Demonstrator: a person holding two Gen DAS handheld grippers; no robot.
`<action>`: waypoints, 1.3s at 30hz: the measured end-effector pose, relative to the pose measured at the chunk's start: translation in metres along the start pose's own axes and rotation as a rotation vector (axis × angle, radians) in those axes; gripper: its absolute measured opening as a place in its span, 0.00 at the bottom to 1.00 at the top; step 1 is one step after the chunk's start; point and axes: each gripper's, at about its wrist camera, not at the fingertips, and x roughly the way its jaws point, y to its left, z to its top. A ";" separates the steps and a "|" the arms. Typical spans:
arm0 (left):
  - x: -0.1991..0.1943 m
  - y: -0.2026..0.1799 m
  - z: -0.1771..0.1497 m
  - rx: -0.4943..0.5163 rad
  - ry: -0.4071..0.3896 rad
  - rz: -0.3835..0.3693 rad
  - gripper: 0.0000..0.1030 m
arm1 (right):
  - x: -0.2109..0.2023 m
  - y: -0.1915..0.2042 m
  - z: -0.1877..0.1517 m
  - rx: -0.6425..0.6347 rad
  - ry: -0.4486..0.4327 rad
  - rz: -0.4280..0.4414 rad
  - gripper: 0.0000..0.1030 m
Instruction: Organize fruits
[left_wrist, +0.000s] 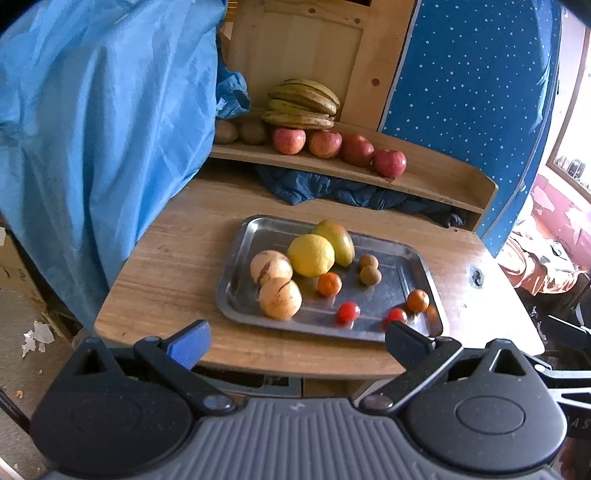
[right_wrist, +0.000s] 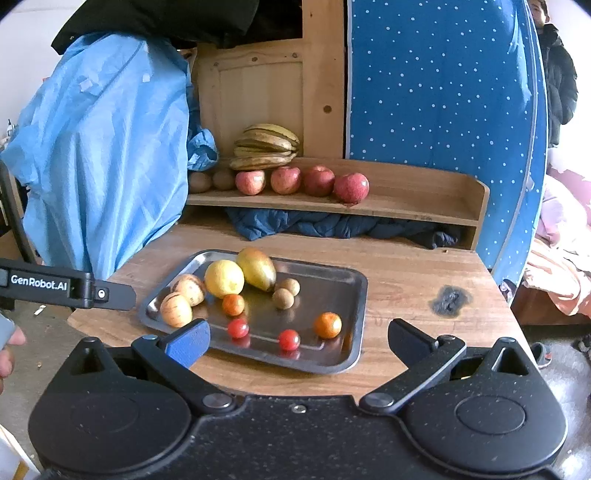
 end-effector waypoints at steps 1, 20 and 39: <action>-0.002 0.001 -0.002 0.000 -0.001 0.004 0.99 | -0.001 0.001 -0.001 0.002 -0.001 0.001 0.99; -0.013 0.004 -0.004 0.092 -0.013 0.023 0.99 | -0.010 0.011 -0.007 0.027 0.015 0.005 0.99; 0.001 0.021 0.001 0.110 0.081 0.030 0.99 | 0.008 0.025 -0.004 0.048 0.081 -0.016 0.99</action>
